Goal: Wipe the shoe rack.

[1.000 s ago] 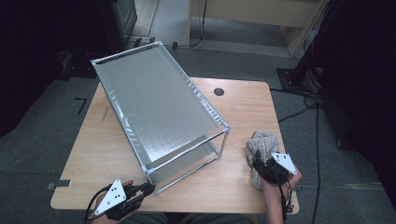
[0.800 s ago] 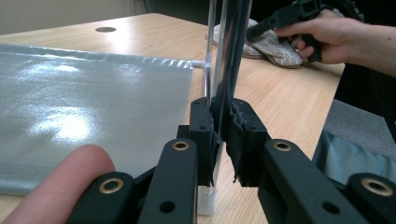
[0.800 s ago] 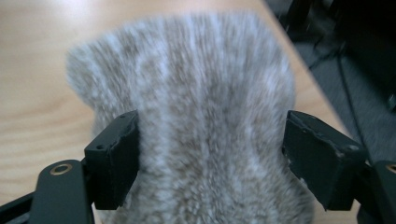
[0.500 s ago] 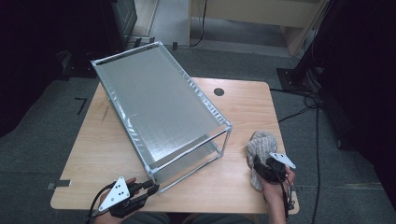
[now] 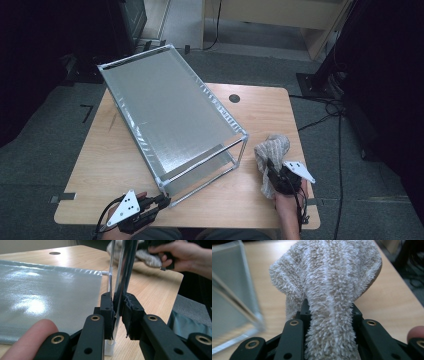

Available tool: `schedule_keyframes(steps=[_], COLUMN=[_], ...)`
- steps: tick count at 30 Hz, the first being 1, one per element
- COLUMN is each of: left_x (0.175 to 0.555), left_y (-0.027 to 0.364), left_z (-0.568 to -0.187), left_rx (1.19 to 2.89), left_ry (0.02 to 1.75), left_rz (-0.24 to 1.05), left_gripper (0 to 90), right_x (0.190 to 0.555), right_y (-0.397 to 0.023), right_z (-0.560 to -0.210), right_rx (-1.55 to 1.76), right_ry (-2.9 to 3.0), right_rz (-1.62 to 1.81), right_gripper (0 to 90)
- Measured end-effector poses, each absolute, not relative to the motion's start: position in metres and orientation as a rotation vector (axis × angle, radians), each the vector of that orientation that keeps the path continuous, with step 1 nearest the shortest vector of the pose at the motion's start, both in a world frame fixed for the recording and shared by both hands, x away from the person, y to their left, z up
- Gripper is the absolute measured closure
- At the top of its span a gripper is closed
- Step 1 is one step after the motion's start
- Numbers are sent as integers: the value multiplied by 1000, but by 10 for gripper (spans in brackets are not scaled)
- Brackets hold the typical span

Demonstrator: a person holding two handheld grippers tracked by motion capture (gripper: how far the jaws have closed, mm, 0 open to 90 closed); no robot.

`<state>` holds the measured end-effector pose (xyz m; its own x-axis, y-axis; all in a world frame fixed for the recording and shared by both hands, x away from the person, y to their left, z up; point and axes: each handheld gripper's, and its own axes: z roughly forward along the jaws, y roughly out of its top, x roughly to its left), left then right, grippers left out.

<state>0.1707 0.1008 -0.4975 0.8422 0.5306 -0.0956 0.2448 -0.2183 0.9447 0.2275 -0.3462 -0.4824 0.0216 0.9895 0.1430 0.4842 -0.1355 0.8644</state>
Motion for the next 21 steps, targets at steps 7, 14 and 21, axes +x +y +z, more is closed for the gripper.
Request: schedule_keyframes(steps=[7,14,21], left_x=[171,171,172], left_y=[100,99,98], left_z=[-498,-499,-499], left_rx=[1804,1800,1801], left_ry=[590,594,594], left_rz=[295,289,289], left_gripper=[794,798,802], right_x=[215,206,206], right_y=[-325,-296,-260], right_z=[-433,-388,-370], right_rx=[1513,1358,1257], right_ry=[1438,1403,1447], right_rz=[1229,1370,1472], right_gripper=[676,668,665])
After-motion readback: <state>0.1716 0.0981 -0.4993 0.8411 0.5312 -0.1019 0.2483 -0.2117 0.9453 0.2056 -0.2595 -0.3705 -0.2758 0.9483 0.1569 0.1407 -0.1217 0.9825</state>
